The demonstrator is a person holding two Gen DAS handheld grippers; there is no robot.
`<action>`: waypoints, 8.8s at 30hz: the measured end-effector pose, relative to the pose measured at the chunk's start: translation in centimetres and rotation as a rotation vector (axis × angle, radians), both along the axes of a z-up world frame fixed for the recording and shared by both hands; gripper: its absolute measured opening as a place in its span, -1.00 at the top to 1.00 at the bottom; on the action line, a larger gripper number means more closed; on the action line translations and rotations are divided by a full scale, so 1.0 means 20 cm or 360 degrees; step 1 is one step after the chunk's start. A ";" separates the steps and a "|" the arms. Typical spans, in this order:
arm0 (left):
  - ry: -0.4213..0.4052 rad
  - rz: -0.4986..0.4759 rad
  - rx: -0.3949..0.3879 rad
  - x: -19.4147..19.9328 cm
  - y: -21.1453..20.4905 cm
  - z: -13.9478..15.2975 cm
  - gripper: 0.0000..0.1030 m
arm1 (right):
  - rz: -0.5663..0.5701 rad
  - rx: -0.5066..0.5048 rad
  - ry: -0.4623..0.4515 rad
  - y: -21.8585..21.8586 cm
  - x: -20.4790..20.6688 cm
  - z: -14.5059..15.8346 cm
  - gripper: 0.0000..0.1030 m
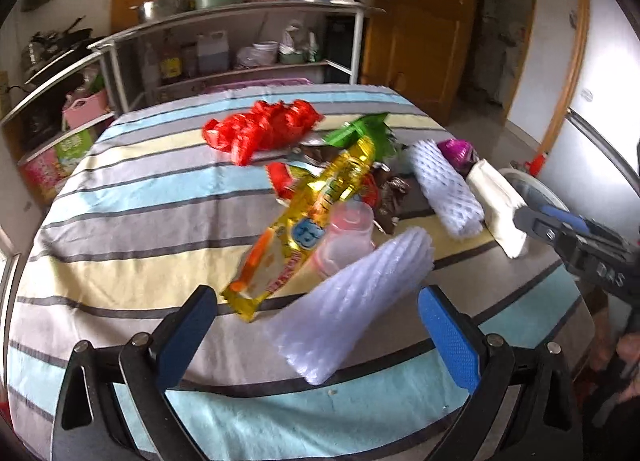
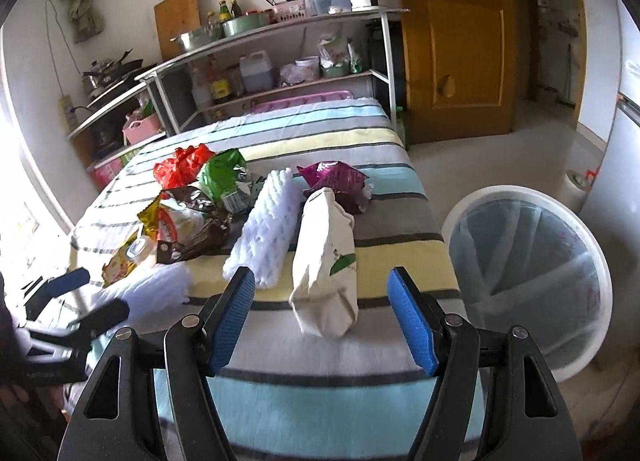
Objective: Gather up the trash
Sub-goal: 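Grasp the white foam net with the left tool while the right tool grasps the white paper bag, then carry the foam net and paper bag in both tools over the mesh bin, then open both tools to drop the foam net and paper bag into the bin, then move both tools back over the trash on the table, then grasp the yellow snack wrapper with the left tool while the right tool grasps a white foam net, then carry the yellow wrapper and foam net in both tools over the bin, then open both tools to drop the wrapper and foam net into the bin, then move both tools back toward the red-lidded cup and magenta bag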
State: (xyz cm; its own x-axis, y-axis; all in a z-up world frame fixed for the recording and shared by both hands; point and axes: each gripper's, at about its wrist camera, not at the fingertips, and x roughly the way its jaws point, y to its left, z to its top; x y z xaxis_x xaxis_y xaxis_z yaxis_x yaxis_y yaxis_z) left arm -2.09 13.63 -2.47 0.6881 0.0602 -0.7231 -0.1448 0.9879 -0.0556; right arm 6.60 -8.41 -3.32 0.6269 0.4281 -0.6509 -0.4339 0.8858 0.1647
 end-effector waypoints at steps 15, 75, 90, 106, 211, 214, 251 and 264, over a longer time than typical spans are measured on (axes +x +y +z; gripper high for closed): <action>0.0102 -0.0221 -0.0063 0.06 -0.11 -0.06 0.16 | 0.0047 0.0063 0.0073 -0.02 0.03 -0.03 0.37; 0.0131 -0.0818 -0.0236 0.74 -1.15 0.05 0.45 | -0.0559 0.0018 0.0132 -0.97 0.27 -0.09 0.39; 0.0050 -0.0731 -0.0206 0.65 -1.03 0.12 -0.24 | -0.0581 0.0012 0.0055 -0.92 0.22 -0.02 0.07; -0.0181 -0.0382 -0.0178 0.35 -0.45 0.31 -0.39 | -0.0293 0.0122 -0.0161 -0.52 0.05 0.23 0.01; -0.0105 -0.0667 -0.0143 0.52 -0.64 0.26 0.59 | -0.0263 0.0205 -0.0073 -0.56 0.11 0.23 0.86; -0.0080 -0.0739 -0.0155 0.56 -0.76 0.25 0.59 | -0.0332 0.0179 -0.0051 -0.66 0.14 0.20 0.86; 0.0152 -0.0858 -0.0198 0.81 -1.20 0.03 -0.10 | -0.0596 -0.0046 0.0210 -0.97 0.38 -0.18 0.23; 0.0028 -0.0738 -0.0175 0.69 -1.01 0.15 -0.32 | -0.0563 0.0010 0.0067 -0.86 0.27 -0.02 0.23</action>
